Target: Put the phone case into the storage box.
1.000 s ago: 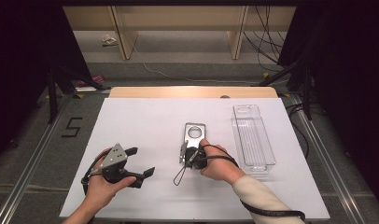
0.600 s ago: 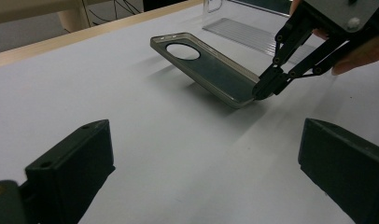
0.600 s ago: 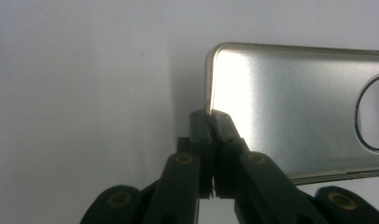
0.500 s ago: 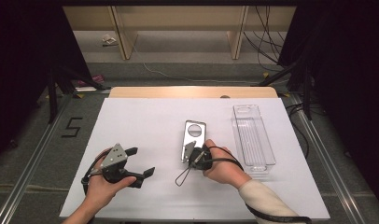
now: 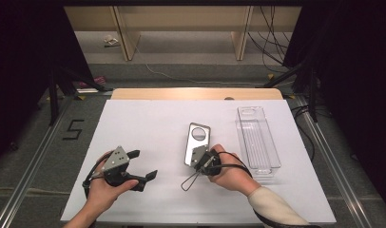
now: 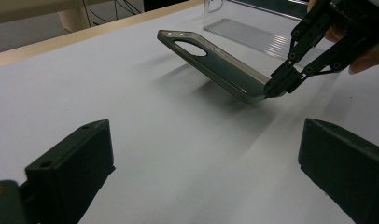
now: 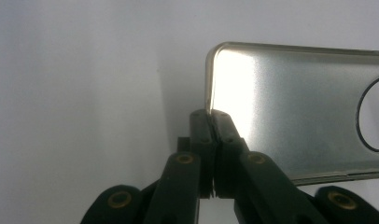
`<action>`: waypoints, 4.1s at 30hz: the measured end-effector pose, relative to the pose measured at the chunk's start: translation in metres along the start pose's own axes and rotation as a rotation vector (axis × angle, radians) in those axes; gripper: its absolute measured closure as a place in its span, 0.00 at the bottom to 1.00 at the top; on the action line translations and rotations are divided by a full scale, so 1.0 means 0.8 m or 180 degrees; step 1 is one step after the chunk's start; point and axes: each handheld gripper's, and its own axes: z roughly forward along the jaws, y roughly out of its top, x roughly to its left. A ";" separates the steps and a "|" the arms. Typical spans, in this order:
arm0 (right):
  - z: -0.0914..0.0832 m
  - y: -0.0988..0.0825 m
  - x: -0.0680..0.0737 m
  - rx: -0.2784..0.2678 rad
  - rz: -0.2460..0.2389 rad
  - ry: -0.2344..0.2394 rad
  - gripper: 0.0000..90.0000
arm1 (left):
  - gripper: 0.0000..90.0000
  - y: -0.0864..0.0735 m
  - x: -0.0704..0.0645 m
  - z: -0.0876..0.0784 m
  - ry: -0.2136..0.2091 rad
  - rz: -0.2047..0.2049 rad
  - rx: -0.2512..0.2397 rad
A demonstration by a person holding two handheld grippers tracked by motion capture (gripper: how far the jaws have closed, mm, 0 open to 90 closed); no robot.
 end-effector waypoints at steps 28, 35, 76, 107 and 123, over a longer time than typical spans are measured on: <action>-0.022 -0.016 0.014 -0.0556 0.0149 0.0017 0.99 | 0.03 -0.001 0.001 0.000 -0.0029 -0.0040 0.0003; -0.025 -0.020 0.018 -0.0620 0.0158 0.0042 0.99 | 0.04 -0.001 0.001 0.001 -0.0035 -0.0044 0.0009; -0.033 -0.001 0.051 -0.0810 -0.0053 0.0041 0.99 | 0.09 0.053 0.019 0.048 -0.0028 -0.0357 0.0143; -0.033 0.003 0.058 -0.0832 -0.0098 0.0030 1.00 | 0.17 0.088 0.021 0.106 -0.0051 -0.0600 0.0333; -0.031 0.005 0.061 -0.0837 -0.0135 0.0017 1.00 | 0.20 0.093 0.017 0.124 -0.0115 -0.0685 0.0466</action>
